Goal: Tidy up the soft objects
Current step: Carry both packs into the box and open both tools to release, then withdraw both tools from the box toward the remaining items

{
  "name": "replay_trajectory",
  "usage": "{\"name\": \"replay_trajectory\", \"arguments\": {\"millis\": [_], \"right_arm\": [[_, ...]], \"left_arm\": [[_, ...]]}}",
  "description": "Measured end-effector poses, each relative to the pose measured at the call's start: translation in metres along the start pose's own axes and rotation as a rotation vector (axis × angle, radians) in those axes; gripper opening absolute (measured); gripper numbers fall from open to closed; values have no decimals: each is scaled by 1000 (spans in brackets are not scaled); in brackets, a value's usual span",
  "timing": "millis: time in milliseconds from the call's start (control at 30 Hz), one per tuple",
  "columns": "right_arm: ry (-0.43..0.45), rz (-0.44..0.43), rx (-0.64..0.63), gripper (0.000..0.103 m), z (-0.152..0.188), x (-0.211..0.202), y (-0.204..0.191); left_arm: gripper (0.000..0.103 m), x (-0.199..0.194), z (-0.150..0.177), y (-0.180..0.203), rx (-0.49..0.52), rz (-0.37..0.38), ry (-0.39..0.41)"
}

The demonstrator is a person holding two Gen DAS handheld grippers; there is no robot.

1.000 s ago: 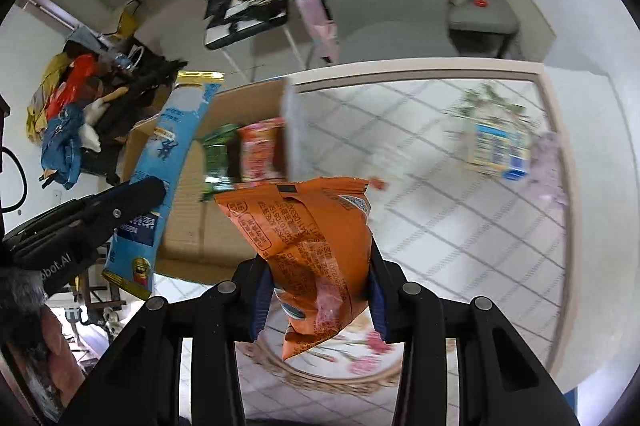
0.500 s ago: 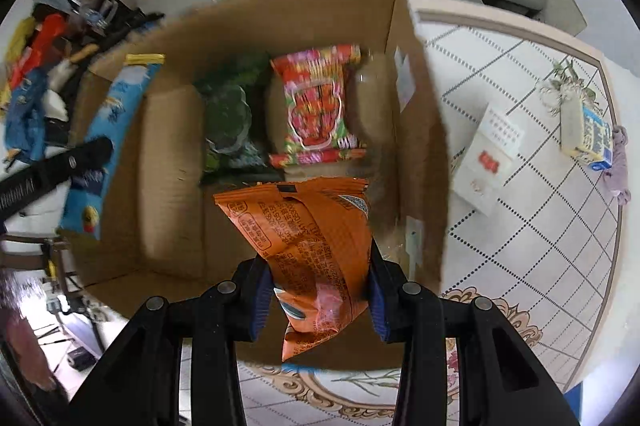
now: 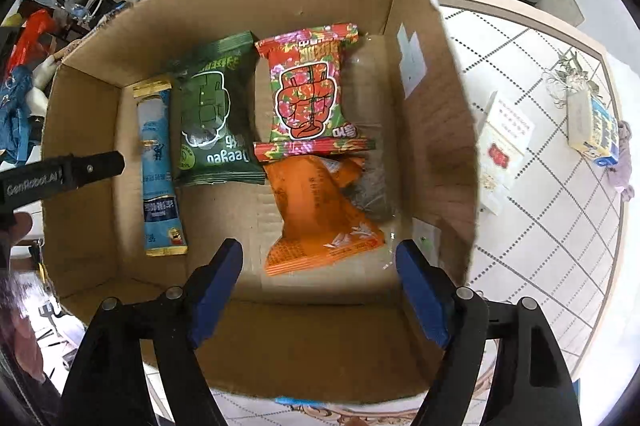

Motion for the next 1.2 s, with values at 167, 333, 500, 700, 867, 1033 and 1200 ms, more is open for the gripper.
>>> {"name": "replay_trajectory", "arguments": {"millis": [167, 333, 500, 700, 867, 1033, 1200], "right_arm": [[4, 1, -24, 88, 6, -20, -2], [16, 4, -60, 100, 18, -43, -5], [59, 25, -67, 101, 39, -60, -4], [125, 26, -78, 101, 63, -90, -1], [158, 2, -76, 101, 83, -111, 4], [192, -16, -91, 101, 99, -132, 8], [206, -52, -97, 101, 109, -144, 17]], "left_arm": [[60, -27, 20, 5, 16, -11, 47], [90, -52, 48, 12, 43, -18, 84], [97, -71, 75, 16, 47, -26, 128], [97, -97, 111, 17, 15, -14, 178], [97, -114, 137, 25, 34, -48, 205], [97, -131, 156, 28, 12, -41, 237], [97, -145, 164, 41, 16, -41, 257]]}}
Point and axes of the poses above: each gripper's, at about its wrist camera, not at the fingertips, and x roughly the way its jaws point, y to its right, z to its underside, the point moved 2 cm from there along x, roughly the way its jaws point, and after that the axes turned 4 degrees about x, right-handed, at the moved point
